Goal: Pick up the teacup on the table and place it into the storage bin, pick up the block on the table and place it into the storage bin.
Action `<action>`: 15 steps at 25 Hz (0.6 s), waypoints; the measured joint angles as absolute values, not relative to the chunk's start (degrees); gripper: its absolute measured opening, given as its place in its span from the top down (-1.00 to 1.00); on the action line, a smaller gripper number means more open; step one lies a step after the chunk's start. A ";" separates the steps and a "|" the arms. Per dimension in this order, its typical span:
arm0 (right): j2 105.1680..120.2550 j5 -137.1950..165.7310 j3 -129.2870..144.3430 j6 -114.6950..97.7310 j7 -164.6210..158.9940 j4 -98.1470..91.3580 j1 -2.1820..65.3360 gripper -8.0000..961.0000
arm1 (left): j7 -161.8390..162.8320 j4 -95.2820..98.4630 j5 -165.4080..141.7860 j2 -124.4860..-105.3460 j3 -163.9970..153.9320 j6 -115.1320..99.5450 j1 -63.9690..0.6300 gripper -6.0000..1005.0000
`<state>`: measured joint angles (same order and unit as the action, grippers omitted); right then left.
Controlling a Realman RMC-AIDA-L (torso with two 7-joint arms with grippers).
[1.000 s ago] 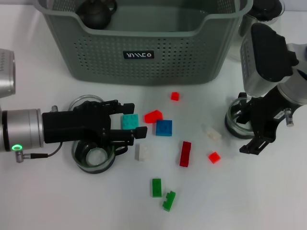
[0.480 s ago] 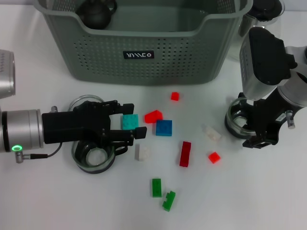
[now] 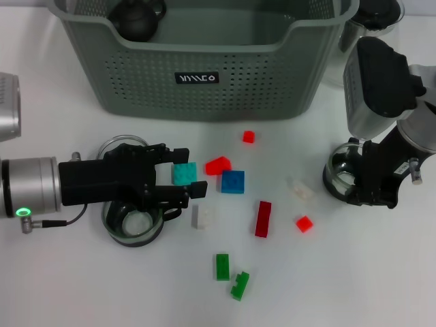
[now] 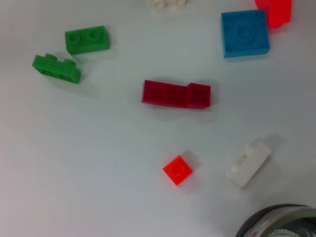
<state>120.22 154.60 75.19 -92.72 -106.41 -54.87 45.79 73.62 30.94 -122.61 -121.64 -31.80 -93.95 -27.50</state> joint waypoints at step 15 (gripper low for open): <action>118.13 141.84 61.62 -113.26 -105.60 -71.29 49.24 0.87 | 73.61 30.94 -122.61 -121.55 -31.64 -94.10 -27.22 -0.65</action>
